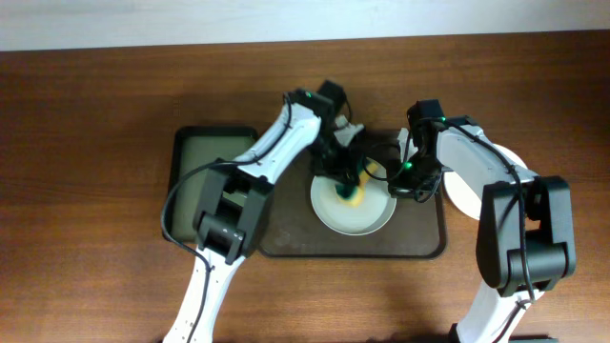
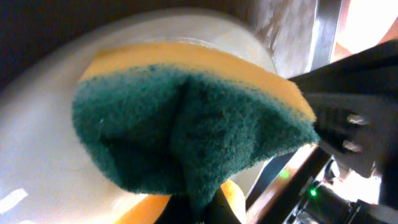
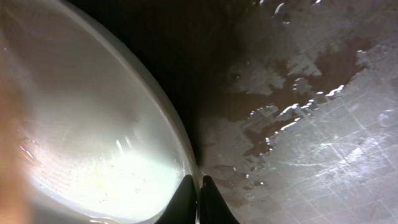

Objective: Clean dirty plates on tray and stack at the side
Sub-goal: 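Return the sponge to the water tray with the left gripper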

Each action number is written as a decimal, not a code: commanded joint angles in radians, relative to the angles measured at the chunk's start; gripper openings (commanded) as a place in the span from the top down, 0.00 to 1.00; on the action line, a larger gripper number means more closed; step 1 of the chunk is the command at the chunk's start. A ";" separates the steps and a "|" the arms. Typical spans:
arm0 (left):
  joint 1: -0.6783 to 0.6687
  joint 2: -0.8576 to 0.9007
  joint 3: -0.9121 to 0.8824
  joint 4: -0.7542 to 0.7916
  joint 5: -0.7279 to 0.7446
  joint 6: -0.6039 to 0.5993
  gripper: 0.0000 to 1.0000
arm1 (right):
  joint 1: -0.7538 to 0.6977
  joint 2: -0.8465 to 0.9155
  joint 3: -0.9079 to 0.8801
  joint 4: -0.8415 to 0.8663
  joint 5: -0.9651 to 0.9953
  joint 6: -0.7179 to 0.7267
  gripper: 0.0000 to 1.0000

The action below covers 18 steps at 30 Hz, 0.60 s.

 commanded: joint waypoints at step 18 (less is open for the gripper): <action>0.301 -0.221 0.068 -0.390 -0.880 -0.195 1.00 | 0.007 -0.022 -0.007 -0.002 -0.027 0.010 0.75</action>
